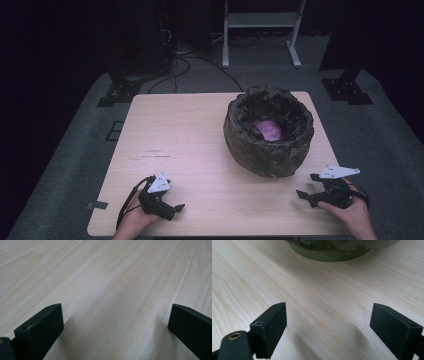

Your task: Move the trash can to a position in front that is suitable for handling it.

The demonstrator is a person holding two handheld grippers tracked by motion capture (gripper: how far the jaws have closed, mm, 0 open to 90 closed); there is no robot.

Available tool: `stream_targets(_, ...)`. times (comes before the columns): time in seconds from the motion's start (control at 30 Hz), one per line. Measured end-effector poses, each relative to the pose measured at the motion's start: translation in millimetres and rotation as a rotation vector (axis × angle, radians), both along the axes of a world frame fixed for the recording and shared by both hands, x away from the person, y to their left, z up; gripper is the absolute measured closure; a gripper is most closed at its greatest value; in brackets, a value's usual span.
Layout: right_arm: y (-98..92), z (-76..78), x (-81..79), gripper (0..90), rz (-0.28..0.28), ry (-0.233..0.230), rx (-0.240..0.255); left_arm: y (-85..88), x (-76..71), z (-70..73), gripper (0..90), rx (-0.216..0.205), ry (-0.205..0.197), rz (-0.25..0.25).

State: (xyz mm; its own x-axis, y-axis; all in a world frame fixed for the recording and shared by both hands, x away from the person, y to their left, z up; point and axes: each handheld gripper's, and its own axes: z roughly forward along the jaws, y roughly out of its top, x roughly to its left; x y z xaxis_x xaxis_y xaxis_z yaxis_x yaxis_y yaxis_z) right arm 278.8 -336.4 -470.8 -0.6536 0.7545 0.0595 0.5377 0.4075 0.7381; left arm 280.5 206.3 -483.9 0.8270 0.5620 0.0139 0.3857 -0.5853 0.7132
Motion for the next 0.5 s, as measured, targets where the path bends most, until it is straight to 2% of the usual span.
stream_targets(0.33,-0.7,15.4,-4.1,15.7,0.003,-0.016,0.011,0.0,-0.2,0.0,0.0,0.000,0.000,0.002)
stream_targets(0.5,-4.0,26.5,-5.5,16.0,-0.007,-0.033,0.033,0.0,-0.2,0.0,0.0,0.001,0.000,0.001)
